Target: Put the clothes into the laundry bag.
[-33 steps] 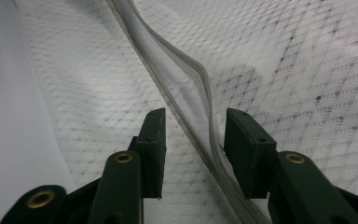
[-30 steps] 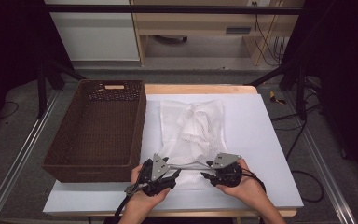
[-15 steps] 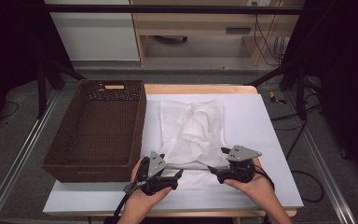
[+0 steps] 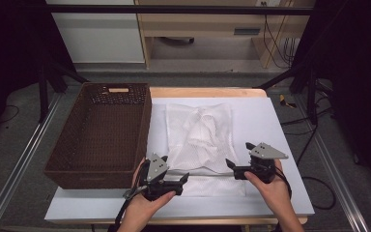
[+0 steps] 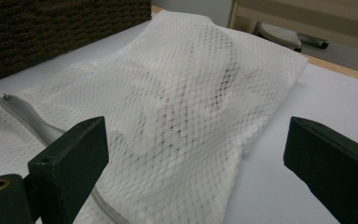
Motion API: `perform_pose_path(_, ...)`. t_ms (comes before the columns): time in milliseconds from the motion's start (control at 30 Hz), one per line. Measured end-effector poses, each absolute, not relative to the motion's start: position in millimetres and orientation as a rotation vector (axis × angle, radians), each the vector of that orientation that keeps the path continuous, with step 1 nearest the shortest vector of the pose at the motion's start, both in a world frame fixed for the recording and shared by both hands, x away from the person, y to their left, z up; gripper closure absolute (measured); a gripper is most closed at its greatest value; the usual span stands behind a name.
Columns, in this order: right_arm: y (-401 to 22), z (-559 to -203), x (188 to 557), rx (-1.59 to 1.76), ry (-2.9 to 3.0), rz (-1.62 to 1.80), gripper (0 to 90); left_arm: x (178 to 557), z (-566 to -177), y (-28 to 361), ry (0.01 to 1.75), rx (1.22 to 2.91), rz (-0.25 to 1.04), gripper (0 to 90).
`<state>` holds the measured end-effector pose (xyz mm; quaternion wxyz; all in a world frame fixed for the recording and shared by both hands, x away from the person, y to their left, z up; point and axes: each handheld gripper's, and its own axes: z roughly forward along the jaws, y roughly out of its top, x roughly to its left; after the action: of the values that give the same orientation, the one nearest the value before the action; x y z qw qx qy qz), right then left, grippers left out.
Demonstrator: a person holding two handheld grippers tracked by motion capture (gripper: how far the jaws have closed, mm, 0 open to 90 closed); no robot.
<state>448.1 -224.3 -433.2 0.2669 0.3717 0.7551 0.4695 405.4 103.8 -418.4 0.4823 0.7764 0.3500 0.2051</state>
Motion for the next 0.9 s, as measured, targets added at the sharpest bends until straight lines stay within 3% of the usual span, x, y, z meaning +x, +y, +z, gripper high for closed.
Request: perform_pose_path(900, -263.2, -435.6, 456.4, 1.203, 1.887, 1.222, 6.6, 412.9, -381.9, 154.8, 0.924, 1.811, 0.569, 10.7)
